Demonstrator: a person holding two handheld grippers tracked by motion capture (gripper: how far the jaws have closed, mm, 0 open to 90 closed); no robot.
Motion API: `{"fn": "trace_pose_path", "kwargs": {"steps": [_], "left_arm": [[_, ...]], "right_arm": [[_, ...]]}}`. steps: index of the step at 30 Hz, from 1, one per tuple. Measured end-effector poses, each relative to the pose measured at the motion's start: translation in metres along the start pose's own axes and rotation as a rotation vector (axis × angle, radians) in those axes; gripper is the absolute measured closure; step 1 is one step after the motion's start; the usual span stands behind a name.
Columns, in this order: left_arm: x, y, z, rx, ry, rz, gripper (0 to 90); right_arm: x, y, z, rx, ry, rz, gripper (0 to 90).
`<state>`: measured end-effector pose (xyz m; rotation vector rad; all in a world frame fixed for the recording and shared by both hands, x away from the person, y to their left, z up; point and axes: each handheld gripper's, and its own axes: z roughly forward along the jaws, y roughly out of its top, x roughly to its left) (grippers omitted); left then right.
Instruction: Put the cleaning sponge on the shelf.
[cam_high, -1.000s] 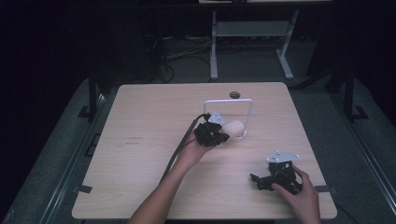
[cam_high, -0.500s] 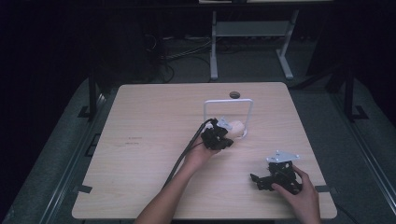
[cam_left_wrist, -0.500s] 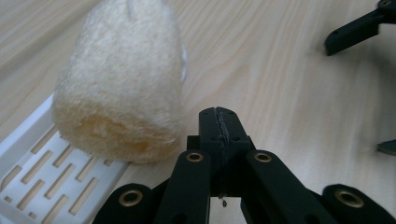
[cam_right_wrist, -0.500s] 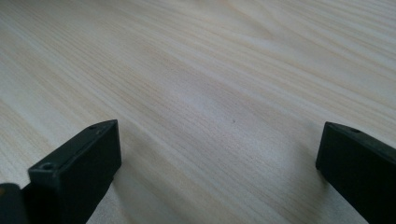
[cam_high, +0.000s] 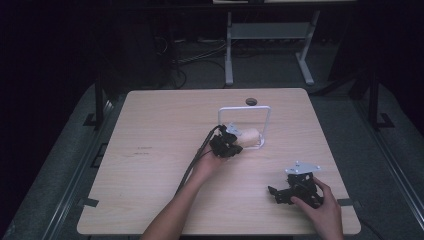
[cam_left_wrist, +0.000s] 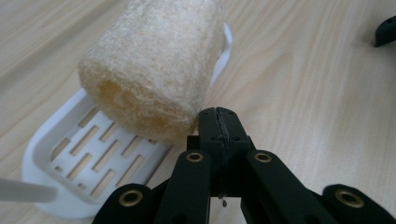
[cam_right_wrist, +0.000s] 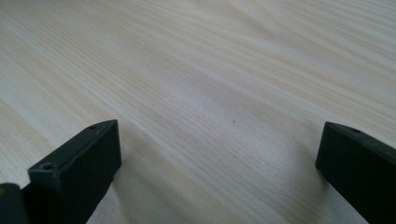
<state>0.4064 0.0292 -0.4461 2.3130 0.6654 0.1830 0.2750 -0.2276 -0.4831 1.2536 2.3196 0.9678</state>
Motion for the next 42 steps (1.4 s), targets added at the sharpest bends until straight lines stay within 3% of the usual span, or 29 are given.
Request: {"fn": "trace_pose_path", "kwargs": {"steps": [12, 24, 30, 42], "left_arm": [[0.007, -0.006, -0.004, 0.011, 0.043, -0.007, 89.7], [0.003, -0.013, -0.023, 0.008, 0.007, -0.002, 80.9], [0.000, -0.021, -0.038, 0.017, -0.002, -0.001, 70.8], [-0.003, -0.047, -0.062, 0.009, 0.008, -0.005, 36.1]], "right_arm": [[0.000, 0.000, 0.000, 0.001, 0.001, 0.000, 0.0], [0.000, 0.000, 0.000, 0.001, 0.001, 0.001, 0.0], [0.000, 0.000, 0.000, 0.001, 0.001, 0.001, 0.0], [0.000, 0.000, 0.000, 0.000, 0.001, 0.001, 0.0]]}}
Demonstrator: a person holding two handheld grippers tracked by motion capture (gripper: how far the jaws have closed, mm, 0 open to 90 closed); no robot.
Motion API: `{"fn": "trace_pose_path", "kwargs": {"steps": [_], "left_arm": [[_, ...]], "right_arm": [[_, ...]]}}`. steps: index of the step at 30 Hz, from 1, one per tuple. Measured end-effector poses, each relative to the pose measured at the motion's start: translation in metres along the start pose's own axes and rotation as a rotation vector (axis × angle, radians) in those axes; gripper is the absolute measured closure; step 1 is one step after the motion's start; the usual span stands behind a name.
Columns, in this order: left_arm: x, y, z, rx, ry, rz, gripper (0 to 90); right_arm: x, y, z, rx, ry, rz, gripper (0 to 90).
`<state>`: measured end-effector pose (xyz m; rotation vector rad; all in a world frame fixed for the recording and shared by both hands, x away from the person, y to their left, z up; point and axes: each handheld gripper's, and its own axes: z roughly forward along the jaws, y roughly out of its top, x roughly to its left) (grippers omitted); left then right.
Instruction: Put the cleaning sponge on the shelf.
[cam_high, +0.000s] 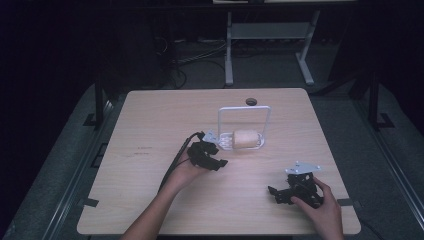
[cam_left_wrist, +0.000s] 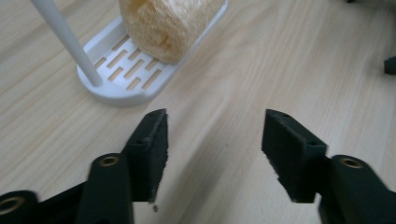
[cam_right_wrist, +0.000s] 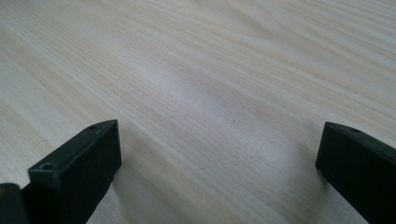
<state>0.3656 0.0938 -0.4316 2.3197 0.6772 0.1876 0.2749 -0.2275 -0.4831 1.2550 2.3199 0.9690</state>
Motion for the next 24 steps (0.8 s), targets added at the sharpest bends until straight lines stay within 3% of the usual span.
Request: {"fn": "trace_pose_path", "kwargs": {"steps": [11, 24], "left_arm": [[0.002, -0.027, -0.024, -0.031, 0.026, -0.006, 18.9], [0.002, -0.052, -0.051, -0.068, 0.073, -0.021, 14.5]], "right_arm": [[0.000, 0.000, 0.000, 0.000, 0.002, -0.001, 0.0], [0.000, 0.000, 0.000, 0.001, 0.000, -0.001, 0.0]]}}
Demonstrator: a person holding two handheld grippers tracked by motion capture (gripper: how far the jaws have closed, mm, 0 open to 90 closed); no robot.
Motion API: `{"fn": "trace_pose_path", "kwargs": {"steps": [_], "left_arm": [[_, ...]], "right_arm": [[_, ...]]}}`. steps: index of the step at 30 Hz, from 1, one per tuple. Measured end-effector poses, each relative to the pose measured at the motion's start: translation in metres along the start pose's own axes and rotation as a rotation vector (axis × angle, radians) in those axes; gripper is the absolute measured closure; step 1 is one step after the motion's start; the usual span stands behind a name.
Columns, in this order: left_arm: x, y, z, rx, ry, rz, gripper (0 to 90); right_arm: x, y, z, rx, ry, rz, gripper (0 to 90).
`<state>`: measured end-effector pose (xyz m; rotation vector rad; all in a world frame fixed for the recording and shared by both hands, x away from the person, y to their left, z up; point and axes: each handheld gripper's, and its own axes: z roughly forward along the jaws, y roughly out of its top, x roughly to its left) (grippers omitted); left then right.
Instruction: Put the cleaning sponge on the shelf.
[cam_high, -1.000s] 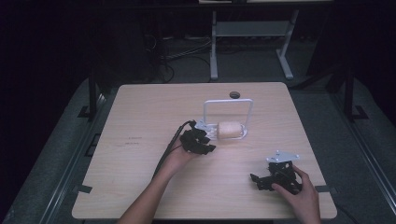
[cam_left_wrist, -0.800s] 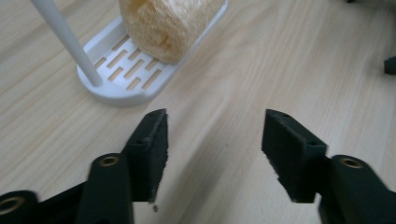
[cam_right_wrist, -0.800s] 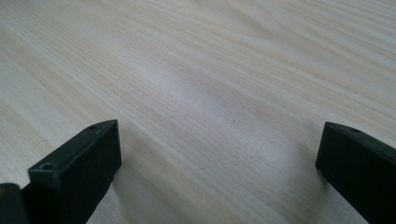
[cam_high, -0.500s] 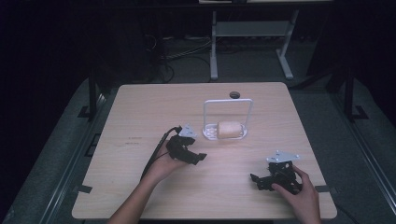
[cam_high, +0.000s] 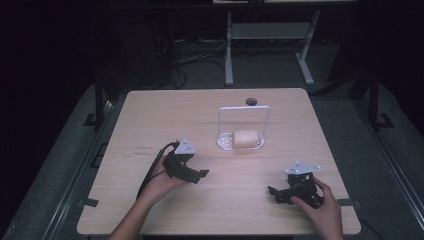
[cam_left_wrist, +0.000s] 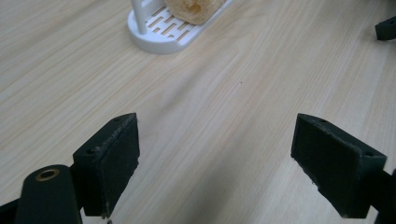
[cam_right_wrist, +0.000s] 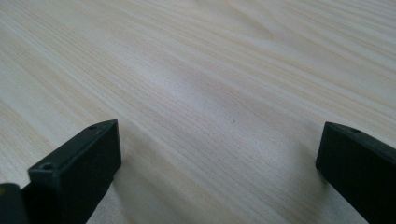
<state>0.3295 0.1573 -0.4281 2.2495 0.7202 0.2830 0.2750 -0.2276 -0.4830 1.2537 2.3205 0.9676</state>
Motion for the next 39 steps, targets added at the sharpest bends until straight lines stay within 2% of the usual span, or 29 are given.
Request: {"fn": "trace_pose_path", "kwargs": {"steps": [10, 17, 23, 31, 35, 39], "left_arm": [[0.008, -0.025, -0.022, -0.020, 0.052, -0.032, 14.4], [0.012, -0.046, -0.033, -0.005, 0.090, -0.044, 14.4], [0.013, -0.062, -0.041, -0.012, 0.102, -0.055, 14.4], [0.016, -0.084, -0.047, 0.021, 0.145, -0.073, 14.4], [0.017, -0.094, -0.047, 0.052, 0.173, -0.069, 14.4], [0.017, -0.099, -0.047, 0.063, 0.171, -0.080, 14.4]], "right_arm": [[0.000, 0.000, 0.000, 0.000, 0.000, 0.000, 0.0], [0.000, 0.000, 0.000, 0.000, 0.000, 0.000, 0.0], [0.000, 0.000, 0.000, 0.000, 0.000, 0.000, 0.0], [0.000, 0.000, 0.000, 0.000, 0.000, 0.000, 0.0], [0.000, 0.000, 0.000, -0.001, 0.000, 0.000, 0.0], [0.000, 0.000, 0.000, -0.001, 0.000, 0.000, 0.0]]}}
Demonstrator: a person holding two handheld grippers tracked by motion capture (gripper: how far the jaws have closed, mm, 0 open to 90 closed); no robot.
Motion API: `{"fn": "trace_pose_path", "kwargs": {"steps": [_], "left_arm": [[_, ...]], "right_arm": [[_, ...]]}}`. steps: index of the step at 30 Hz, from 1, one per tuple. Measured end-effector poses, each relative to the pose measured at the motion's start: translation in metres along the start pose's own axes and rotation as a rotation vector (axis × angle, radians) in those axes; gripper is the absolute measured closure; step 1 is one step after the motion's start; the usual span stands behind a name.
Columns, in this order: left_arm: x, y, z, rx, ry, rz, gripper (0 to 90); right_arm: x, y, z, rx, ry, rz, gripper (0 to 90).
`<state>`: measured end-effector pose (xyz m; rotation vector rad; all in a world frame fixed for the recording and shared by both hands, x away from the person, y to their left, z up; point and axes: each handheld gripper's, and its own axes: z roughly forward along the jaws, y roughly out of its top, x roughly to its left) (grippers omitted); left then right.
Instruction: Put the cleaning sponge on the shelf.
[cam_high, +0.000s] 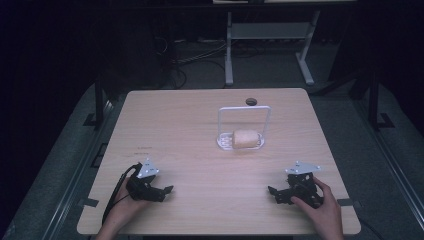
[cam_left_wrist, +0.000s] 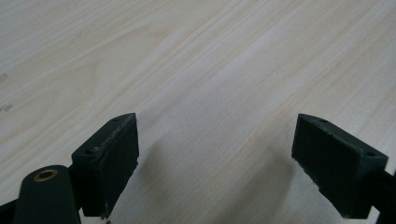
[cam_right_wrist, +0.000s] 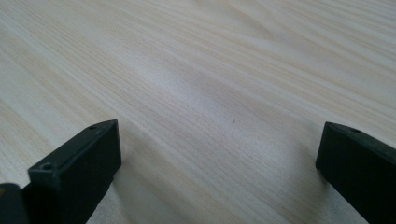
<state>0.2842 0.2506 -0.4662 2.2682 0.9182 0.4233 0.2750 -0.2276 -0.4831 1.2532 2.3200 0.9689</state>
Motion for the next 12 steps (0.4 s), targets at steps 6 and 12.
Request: {"fn": "trace_pose_path", "kwargs": {"steps": [6, 12], "left_arm": [[0.006, -0.006, 0.002, -0.026, -0.036, -0.024, 12.8], [0.008, -0.013, 0.001, -0.066, -0.051, -0.011, 12.8]], "right_arm": [[0.000, 0.000, 0.000, 0.000, 0.000, 0.000, 0.0], [0.000, 0.000, 0.000, 0.000, 0.000, 0.000, 0.0]]}}
